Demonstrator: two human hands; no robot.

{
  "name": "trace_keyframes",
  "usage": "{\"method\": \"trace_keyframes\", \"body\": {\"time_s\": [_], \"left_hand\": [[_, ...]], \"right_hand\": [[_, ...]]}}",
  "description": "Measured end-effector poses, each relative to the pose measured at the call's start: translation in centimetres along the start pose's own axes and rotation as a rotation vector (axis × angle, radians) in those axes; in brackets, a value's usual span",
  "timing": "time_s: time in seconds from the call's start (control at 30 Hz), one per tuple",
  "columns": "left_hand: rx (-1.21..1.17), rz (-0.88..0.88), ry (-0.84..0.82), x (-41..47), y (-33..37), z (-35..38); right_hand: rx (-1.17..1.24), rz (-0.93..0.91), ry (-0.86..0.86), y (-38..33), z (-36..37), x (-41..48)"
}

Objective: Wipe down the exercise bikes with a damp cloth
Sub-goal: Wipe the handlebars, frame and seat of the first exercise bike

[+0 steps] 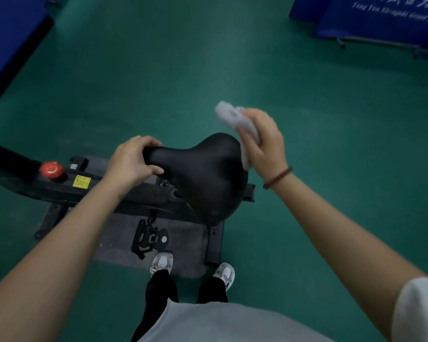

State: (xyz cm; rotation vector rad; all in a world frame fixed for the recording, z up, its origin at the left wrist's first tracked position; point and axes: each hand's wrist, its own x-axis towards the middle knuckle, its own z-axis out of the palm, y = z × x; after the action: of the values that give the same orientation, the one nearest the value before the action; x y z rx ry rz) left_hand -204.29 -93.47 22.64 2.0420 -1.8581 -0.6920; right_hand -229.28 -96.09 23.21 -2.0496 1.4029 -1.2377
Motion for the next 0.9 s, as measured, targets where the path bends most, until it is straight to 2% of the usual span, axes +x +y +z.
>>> {"method": "trace_keyframes", "body": {"time_s": [0.1, 0.17, 0.37, 0.57, 0.63, 0.9], "left_hand": [[-0.023, -0.006, 0.016, -0.2, 0.1, 0.1], [-0.023, -0.001, 0.02, -0.3, 0.0, 0.1], [-0.009, 0.036, -0.003, 0.0, -0.7, 0.1], [0.034, 0.135, -0.041, 0.2, -1.7, -0.1], [0.042, 0.159, -0.051, 0.2, -1.9, -0.3], [0.171, 0.344, -0.157, 0.8, -3.2, -1.3]], "right_hand": [[-0.091, 0.214, -0.376, 2.1, 1.9, 1.6], [-0.082, 0.335, -0.481, 2.7, 3.3, 0.3], [-0.115, 0.336, -0.294, 1.5, 3.3, -4.3], [-0.095, 0.495, 0.144, -2.7, 6.5, -10.0], [-0.132, 0.548, 0.234, -4.3, 8.1, -11.3], [-0.647, 0.72, 0.31, -7.7, 15.1, -13.5]]}}
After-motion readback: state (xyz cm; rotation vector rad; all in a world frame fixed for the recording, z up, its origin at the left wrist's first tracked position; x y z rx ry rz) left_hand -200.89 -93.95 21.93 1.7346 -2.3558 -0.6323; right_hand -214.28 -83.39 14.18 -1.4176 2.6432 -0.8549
